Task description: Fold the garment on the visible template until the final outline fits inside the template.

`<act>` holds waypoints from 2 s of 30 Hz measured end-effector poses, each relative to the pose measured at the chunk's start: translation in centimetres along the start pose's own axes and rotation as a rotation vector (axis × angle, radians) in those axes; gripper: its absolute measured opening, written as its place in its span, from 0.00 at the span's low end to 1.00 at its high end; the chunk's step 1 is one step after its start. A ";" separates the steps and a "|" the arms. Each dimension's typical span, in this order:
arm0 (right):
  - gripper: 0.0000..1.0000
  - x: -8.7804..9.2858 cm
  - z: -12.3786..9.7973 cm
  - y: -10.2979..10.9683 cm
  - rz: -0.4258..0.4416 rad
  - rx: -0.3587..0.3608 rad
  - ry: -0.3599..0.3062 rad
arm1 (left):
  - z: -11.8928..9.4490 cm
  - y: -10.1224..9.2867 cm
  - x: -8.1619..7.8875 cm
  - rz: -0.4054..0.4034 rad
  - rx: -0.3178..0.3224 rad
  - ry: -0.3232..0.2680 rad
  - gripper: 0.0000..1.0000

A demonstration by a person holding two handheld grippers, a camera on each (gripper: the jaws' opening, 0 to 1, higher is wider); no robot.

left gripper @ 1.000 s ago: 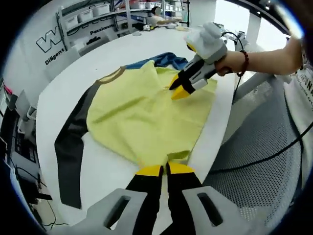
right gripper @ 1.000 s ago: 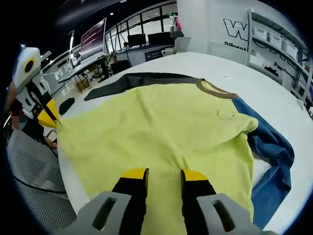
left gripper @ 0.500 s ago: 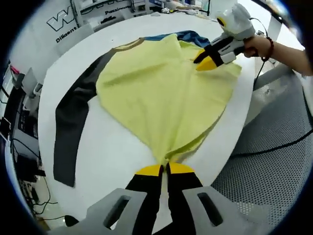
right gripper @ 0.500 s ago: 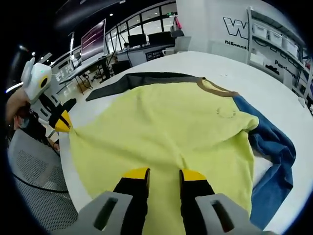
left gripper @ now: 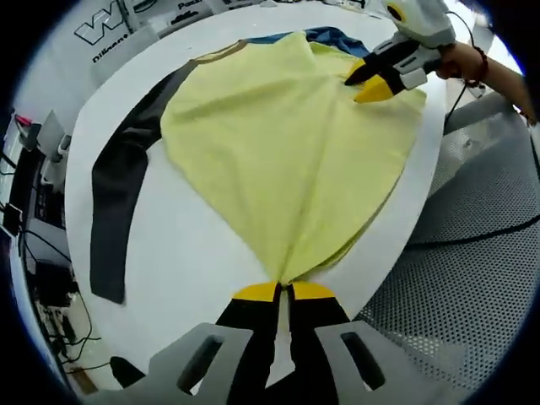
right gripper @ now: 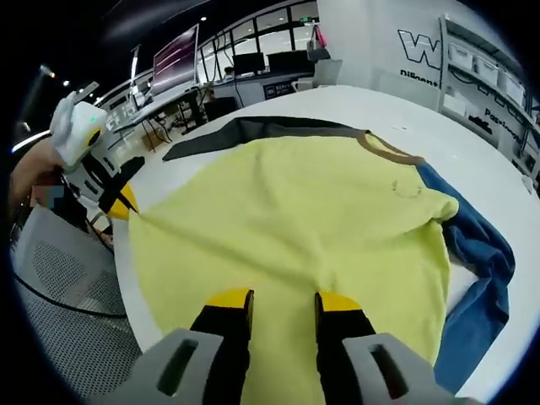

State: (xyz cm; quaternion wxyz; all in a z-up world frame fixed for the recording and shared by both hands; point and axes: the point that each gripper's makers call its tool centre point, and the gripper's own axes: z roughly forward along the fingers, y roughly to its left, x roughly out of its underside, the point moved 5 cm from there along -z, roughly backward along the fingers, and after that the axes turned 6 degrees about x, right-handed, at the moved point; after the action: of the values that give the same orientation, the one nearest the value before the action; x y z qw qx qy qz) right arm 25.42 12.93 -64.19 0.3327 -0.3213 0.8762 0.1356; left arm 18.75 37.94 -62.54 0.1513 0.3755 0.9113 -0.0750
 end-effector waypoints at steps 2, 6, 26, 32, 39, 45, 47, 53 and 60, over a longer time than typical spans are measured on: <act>0.27 0.1 -0.1 0.5 -0.005 -0.005 0.001 | -0.1 0.2 0.2 -0.007 -0.013 0.007 0.07; 0.32 0.3 -0.2 1.5 -0.022 -0.012 0.001 | -0.2 0.3 0.5 -0.030 -0.025 0.013 0.07; 0.37 -2.5 -2.7 -3.5 0.033 0.047 -0.089 | -3.6 1.6 -1.6 -0.175 -0.103 -0.335 0.42; 0.40 -4.0 -3.6 -7.3 0.051 0.104 -0.122 | -4.0 2.3 -3.9 -0.269 -0.128 -0.459 0.51; 0.49 -5.5 -4.3 -10.6 0.043 0.137 -0.137 | -3.4 2.4 -4.8 -0.321 -0.141 -0.470 0.55; 0.51 -6.6 -4.3 -13.6 0.079 0.131 -0.129 | -2.7 1.9 -5.1 -0.399 -0.111 -0.476 0.65; 0.50 -7.0 -4.1 -14.8 0.085 0.135 -0.122 | -2.6 1.6 -5.3 -0.392 -0.107 -0.480 0.69; 0.47 -8.1 -3.1 -17.6 0.088 0.134 -0.111 | -2.5 0.9 -5.8 -0.379 -0.086 -0.492 0.86; 0.44 -8.6 -1.3 -20.1 0.059 0.111 -0.081 | -2.4 0.0 -6.7 -0.329 -0.047 -0.494 0.99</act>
State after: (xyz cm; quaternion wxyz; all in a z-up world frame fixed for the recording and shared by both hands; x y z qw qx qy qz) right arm 42.85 1.17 -57.93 0.3812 -0.2706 0.8772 0.1094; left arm 22.73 34.08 -58.03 0.3629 0.1895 0.8970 -0.1667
